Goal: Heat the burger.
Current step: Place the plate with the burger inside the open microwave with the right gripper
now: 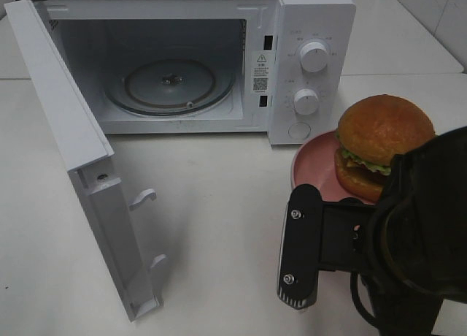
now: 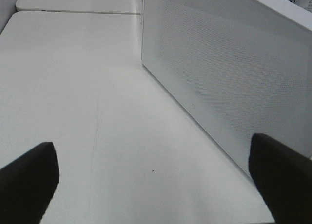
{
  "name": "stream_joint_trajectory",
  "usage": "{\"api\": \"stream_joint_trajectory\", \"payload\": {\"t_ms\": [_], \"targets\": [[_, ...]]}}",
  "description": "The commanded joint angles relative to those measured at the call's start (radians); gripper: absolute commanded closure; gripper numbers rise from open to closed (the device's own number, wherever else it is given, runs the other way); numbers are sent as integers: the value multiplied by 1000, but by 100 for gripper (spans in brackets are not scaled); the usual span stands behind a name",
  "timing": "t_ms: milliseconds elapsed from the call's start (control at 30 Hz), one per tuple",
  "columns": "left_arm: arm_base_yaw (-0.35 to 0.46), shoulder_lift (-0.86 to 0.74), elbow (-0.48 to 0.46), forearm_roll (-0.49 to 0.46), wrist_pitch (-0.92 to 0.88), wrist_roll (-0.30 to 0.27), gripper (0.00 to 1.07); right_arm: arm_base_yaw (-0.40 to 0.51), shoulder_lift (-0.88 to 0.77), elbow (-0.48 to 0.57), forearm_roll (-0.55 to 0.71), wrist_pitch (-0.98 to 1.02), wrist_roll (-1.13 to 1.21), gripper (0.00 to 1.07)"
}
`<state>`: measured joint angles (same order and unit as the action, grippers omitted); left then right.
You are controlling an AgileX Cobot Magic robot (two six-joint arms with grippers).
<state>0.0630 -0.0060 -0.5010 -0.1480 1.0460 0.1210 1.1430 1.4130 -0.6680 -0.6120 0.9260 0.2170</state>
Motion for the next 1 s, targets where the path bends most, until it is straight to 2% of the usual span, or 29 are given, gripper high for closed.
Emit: {"api": "stream_joint_trajectory", "payload": {"t_ms": [33, 400, 667, 1000], "targets": [[-2, -24, 4, -9, -8, -3, 9, 2, -6, 3, -66, -11, -50, 106], [-2, -24, 4, -9, -8, -3, 9, 2, -6, 3, -94, -81, -263, 107], [-2, -24, 4, -9, -8, -3, 9, 1, -6, 2, -108, -158, -269, 107], [-2, -24, 4, -9, -8, -3, 9, -142, -5, 2, -85, -286, -553, 107]]}}
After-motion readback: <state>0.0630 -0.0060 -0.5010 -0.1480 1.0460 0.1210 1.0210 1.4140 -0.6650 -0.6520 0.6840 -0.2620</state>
